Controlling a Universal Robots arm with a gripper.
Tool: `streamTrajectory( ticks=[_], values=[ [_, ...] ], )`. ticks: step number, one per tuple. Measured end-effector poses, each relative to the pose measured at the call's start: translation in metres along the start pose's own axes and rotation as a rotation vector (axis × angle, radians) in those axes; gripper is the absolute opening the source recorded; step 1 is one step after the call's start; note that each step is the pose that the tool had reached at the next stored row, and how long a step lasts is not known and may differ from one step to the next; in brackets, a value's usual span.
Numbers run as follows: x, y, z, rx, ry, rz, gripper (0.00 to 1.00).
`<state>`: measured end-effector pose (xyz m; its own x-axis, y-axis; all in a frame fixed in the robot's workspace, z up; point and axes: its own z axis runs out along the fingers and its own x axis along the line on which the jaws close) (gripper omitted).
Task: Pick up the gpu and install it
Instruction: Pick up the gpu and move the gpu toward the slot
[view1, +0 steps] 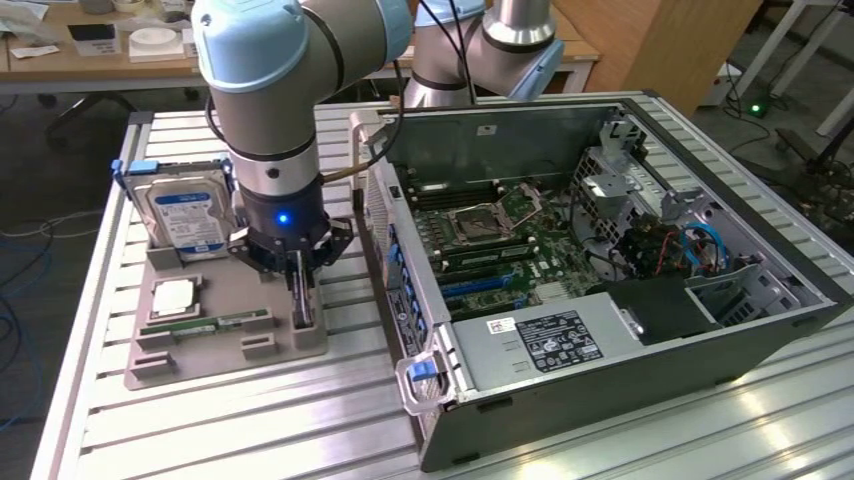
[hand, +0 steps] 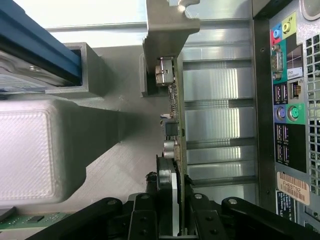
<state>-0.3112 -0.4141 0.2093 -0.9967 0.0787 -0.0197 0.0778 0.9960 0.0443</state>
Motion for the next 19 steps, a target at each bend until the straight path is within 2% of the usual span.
streamTrajectory(
  ticks=[8, 11, 16, 18, 19],
  values=[
    [0.0, 0.0, -0.0001, -0.0001, -0.0001, 0.0, 0.28],
    [0.0, 0.0001, -0.0033, -0.0005, 0.0, 0.0, 0.28],
    [0.0, 0.0008, -0.0185, -0.0042, 0.0004, -0.001, 0.28],
    [0.0, 0.0013, -0.0296, -0.0054, 0.0004, -0.001, 0.28],
    [0.0, 0.0017, -0.0386, -0.0061, 0.0006, -0.001, 0.28]
  ],
)
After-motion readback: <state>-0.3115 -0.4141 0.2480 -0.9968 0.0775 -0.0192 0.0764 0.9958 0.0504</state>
